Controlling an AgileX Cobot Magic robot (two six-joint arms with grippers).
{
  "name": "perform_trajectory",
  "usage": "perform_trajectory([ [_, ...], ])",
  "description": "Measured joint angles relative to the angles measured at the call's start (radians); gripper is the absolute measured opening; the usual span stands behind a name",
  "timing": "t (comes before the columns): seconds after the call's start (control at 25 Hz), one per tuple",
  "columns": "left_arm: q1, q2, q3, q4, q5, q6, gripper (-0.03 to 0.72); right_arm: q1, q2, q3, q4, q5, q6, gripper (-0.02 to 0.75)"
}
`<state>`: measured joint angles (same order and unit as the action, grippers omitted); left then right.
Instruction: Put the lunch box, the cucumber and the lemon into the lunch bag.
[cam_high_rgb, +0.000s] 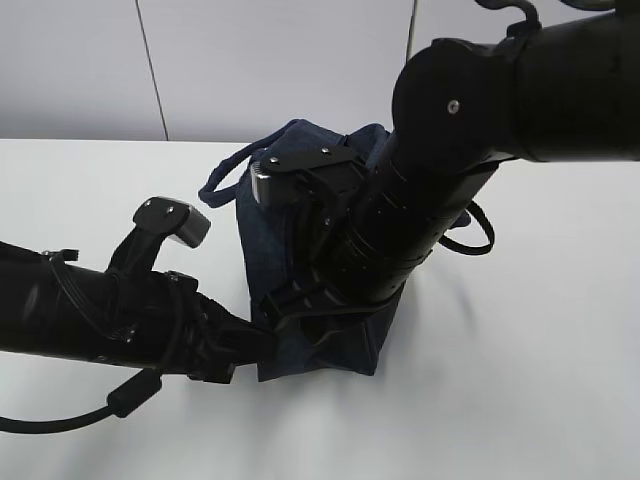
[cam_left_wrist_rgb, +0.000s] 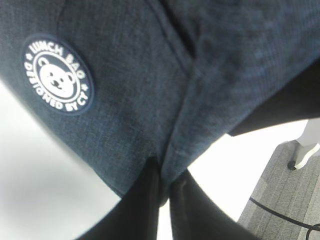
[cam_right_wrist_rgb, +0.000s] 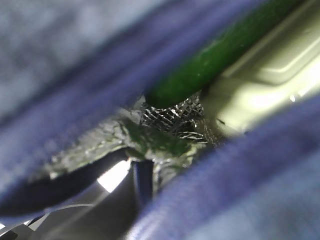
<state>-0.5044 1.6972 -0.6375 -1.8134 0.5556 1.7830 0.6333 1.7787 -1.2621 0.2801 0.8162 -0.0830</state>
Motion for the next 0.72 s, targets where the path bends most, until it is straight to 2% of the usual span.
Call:
perform_trajectory([
  [0.12,0.0,0.0,0.0,0.0,-0.01,0.0,-0.006,0.0,0.002,0.0,-0.002,-0.009,0.0,0.021],
  [0.2,0.0,0.0,0.0,0.0,-0.013,0.0,-0.006,0.0,0.002,0.0,-0.002,-0.013,0.0,0.064],
  [0.4,0.0,0.009,0.007,0.016,-0.048,0.0,-0.006,0.0,0.002,-0.004,-0.004,-0.021,0.008,0.228],
  [0.72,0.002,0.009,0.007,0.024,-0.061,0.0,-0.006,0.0,-0.002,0.06,0.03,-0.064,0.022,0.251],
])
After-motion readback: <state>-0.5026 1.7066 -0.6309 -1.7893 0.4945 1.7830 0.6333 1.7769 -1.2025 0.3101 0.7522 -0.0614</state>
